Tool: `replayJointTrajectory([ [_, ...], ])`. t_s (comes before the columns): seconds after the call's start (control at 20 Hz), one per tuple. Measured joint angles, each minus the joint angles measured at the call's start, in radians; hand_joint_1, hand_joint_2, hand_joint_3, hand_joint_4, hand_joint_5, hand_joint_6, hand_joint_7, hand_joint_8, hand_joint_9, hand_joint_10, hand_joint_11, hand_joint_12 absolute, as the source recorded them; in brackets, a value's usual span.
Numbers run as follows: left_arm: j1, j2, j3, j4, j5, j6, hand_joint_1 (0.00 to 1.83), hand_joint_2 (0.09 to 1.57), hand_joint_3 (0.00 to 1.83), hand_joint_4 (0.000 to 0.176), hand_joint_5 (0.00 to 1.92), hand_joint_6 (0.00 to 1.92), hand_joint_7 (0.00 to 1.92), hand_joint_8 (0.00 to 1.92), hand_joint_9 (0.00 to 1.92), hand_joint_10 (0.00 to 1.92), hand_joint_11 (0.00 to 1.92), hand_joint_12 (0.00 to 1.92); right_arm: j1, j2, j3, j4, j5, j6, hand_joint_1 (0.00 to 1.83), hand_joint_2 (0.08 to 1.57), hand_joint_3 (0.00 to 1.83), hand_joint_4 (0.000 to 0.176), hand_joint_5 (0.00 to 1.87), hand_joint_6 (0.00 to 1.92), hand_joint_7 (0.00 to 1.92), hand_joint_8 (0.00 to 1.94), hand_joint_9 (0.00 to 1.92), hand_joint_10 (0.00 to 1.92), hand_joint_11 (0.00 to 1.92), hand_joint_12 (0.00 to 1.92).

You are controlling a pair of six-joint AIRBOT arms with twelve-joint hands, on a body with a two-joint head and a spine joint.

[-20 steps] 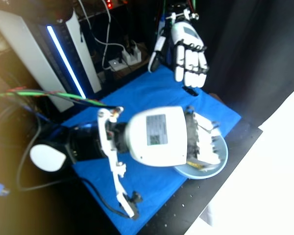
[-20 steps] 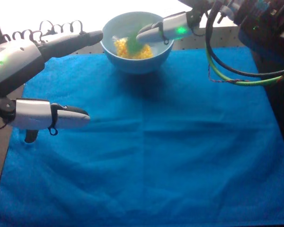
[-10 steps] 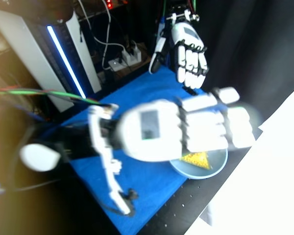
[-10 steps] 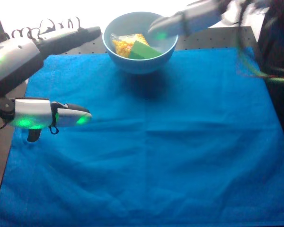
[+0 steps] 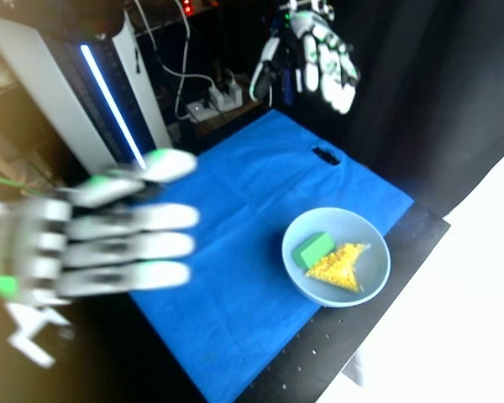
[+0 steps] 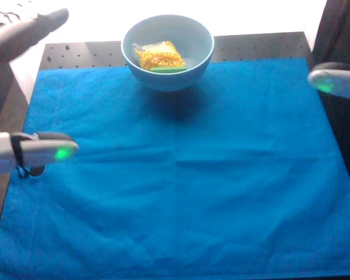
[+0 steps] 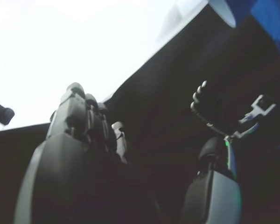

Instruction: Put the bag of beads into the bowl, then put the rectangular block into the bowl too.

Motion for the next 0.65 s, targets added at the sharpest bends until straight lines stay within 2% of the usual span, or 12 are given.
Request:
replayJointTrajectory([
  [0.05,0.024,0.000,-0.010,-0.026,-0.037,0.000,0.69,0.89,0.00,0.056,0.11,0.00,0.22,0.00,0.29,0.01,0.00,0.89,-0.044,0.000,-0.025,0.026,0.028,0.000,0.61,0.94,0.01,0.176,0.00,0.00,0.00,0.00,0.00,0.00,0.00,0.00],
  [0.1,0.045,-0.006,-0.016,-0.040,-0.070,0.003,0.66,0.89,0.00,0.077,0.12,0.00,0.22,0.00,0.28,0.01,0.00,0.90,-0.089,0.000,-0.051,0.045,0.048,0.000,0.62,0.95,0.01,0.176,0.00,0.00,0.00,0.00,0.00,0.00,0.00,0.00],
  [0.15,0.048,-0.012,-0.020,-0.045,-0.081,0.003,0.64,0.90,0.00,0.077,0.11,0.00,0.22,0.00,0.28,0.00,0.00,0.95,-0.101,0.000,-0.058,0.051,0.055,0.000,0.64,0.95,0.01,0.176,0.00,0.00,0.00,0.00,0.00,0.00,0.00,0.00],
  [0.2,0.057,-0.028,-0.023,-0.055,-0.113,0.003,0.55,0.93,0.01,0.052,0.08,0.00,0.16,0.00,0.26,0.00,0.00,1.10,-0.128,0.000,-0.074,0.076,0.084,-0.001,0.71,0.93,0.00,0.176,0.00,0.00,0.00,0.00,0.00,0.00,0.00,0.00],
  [0.3,0.069,-0.032,-0.023,-0.055,-0.134,0.003,0.40,1.00,0.01,0.053,0.02,0.00,0.09,0.00,0.19,0.00,0.00,1.07,-0.144,0.003,-0.079,0.120,0.122,-0.001,0.67,0.95,0.01,0.176,0.00,0.00,0.00,0.00,0.00,0.00,0.00,0.00],
  [0.35,0.069,-0.032,-0.023,-0.064,-0.144,0.003,0.36,1.00,0.01,0.062,0.00,0.00,0.09,0.00,0.17,0.00,0.00,1.03,-0.144,0.005,-0.079,0.134,0.130,-0.001,0.65,0.96,0.01,0.176,0.00,0.00,0.00,0.00,0.00,0.00,0.00,0.00],
  [0.4,0.069,-0.031,-0.023,-0.072,-0.161,0.003,0.32,0.99,0.00,0.057,0.00,0.00,0.08,0.00,0.18,0.01,0.00,1.02,-0.144,0.009,-0.078,0.141,0.139,-0.001,0.76,0.98,0.01,0.176,0.03,0.01,0.00,0.00,0.00,0.00,0.00,0.00],
  [0.45,0.069,-0.030,-0.023,-0.074,-0.171,0.003,0.28,1.03,0.01,0.062,0.00,0.00,0.05,0.00,0.15,0.00,0.00,0.92,-0.144,0.010,-0.078,0.141,0.141,0.000,0.86,0.95,0.00,0.176,0.02,0.01,0.00,0.00,0.00,0.00,0.00,0.00],
  [0.5,0.068,-0.029,-0.023,-0.075,-0.178,0.004,0.29,1.07,0.01,0.079,0.00,0.00,0.01,0.00,0.08,0.03,0.00,0.68,-0.144,0.010,-0.077,0.137,0.141,0.000,0.83,0.95,0.00,0.176,0.06,0.02,0.00,0.00,0.00,0.00,0.00,0.00],
  [0.55,0.056,-0.029,-0.020,-0.071,-0.177,0.011,0.31,1.07,0.00,0.090,0.00,0.00,0.00,0.00,0.08,0.02,0.00,0.52,-0.144,0.010,-0.077,0.129,0.142,-0.001,0.73,0.94,0.00,0.176,0.03,0.00,0.00,0.00,0.00,0.00,0.00,0.00],
  [0.6,0.038,-0.029,-0.011,-0.058,-0.175,0.013,0.32,1.03,0.00,0.060,0.00,0.00,0.00,0.00,0.06,0.01,0.00,0.38,-0.144,0.010,-0.077,0.126,0.142,-0.001,0.59,0.92,0.00,0.176,0.01,0.00,0.00,0.00,0.00,0.00,0.00,0.00],
  [0.65,0.023,-0.026,-0.003,-0.050,-0.183,0.014,0.31,1.02,0.00,0.019,0.00,0.00,0.00,0.00,0.06,0.00,0.00,0.35,-0.144,0.010,-0.077,0.124,0.142,-0.001,0.47,0.93,0.00,0.157,0.00,0.00,0.00,0.00,0.00,0.00,0.00,0.00],
])
